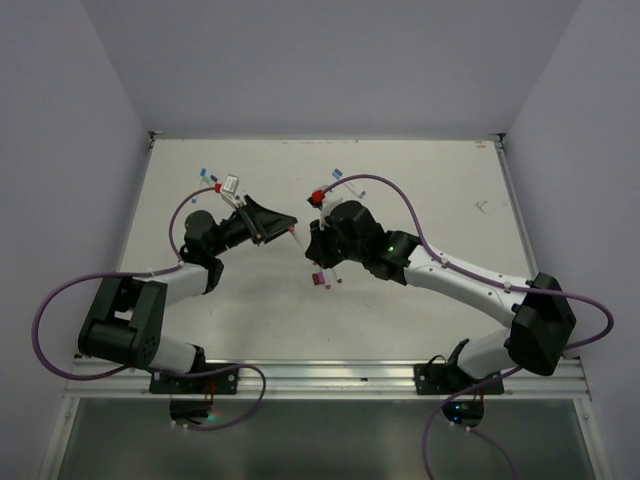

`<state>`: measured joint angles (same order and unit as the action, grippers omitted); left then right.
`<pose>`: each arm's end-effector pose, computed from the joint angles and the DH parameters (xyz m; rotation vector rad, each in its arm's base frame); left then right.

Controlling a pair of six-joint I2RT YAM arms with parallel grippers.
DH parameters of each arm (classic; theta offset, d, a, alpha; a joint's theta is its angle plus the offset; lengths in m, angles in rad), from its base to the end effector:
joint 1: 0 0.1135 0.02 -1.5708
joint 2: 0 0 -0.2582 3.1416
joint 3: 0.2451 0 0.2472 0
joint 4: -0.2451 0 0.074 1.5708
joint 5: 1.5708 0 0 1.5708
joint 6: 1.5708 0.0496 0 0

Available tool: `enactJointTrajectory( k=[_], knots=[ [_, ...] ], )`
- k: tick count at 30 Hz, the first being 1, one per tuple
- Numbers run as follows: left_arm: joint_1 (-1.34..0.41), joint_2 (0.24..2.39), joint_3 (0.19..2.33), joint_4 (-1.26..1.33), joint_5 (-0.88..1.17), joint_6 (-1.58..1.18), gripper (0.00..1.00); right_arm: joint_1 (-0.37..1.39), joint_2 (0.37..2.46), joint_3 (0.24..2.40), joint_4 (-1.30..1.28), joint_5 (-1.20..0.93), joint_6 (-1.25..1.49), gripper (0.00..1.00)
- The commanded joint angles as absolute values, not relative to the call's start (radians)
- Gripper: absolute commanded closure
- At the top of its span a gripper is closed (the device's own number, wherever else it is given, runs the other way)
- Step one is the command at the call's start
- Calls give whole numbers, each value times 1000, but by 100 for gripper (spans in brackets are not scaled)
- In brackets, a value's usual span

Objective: Open the pen caps

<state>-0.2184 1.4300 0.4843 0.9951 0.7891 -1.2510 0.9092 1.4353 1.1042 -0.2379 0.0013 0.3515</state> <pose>0.2672 -0.0954 0.2152 -0.1895 1.8174 -1.6963 0.2062 0.2647 0.2815 -0.6133 2.1452 0.7188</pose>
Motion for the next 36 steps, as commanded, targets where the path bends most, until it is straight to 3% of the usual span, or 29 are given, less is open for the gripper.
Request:
enactJointTrajectory(
  k=[1,9,12,13,16,19,20,24,26,27,28,32,33,36],
  knots=[
    [-227,1442,523,1069,810,-1269,36,914,1439,1115,-189,5,362,100],
    [-232,1454,522,1080,827,-1267,60,916,1445,1126,-183,5,357,100],
    [-233,1460,520,1089,828,-1272,85,917,1450,1127,-181,3,354,100],
    [-233,1460,520,1095,828,-1276,100,916,1451,1131,-183,3,353,100],
    [-233,1462,523,1104,830,-1281,100,916,1463,1137,-183,5,344,96],
    [-236,1459,519,1103,824,-1285,100,916,1477,1141,-166,3,333,72],
    [-236,1454,518,1104,822,-1284,100,917,1488,1144,-158,5,328,69],
    [-242,1454,518,1104,822,-1289,100,916,1529,1175,-158,3,318,65],
    [-242,1450,517,1106,818,-1289,100,917,1546,1195,-159,3,318,71],
    [-244,1448,518,1098,816,-1286,100,917,1558,1200,-160,3,319,79],
    [-244,1447,520,1088,815,-1281,100,917,1566,1206,-161,3,324,100],
    [-244,1389,566,806,709,-1160,100,948,1597,1218,-222,93,328,100],
    [-244,1370,602,611,601,-1120,100,966,1606,1218,-233,182,319,100],
    [-244,1302,630,467,388,-1071,100,1049,1641,1213,-258,358,291,100]
  ],
)
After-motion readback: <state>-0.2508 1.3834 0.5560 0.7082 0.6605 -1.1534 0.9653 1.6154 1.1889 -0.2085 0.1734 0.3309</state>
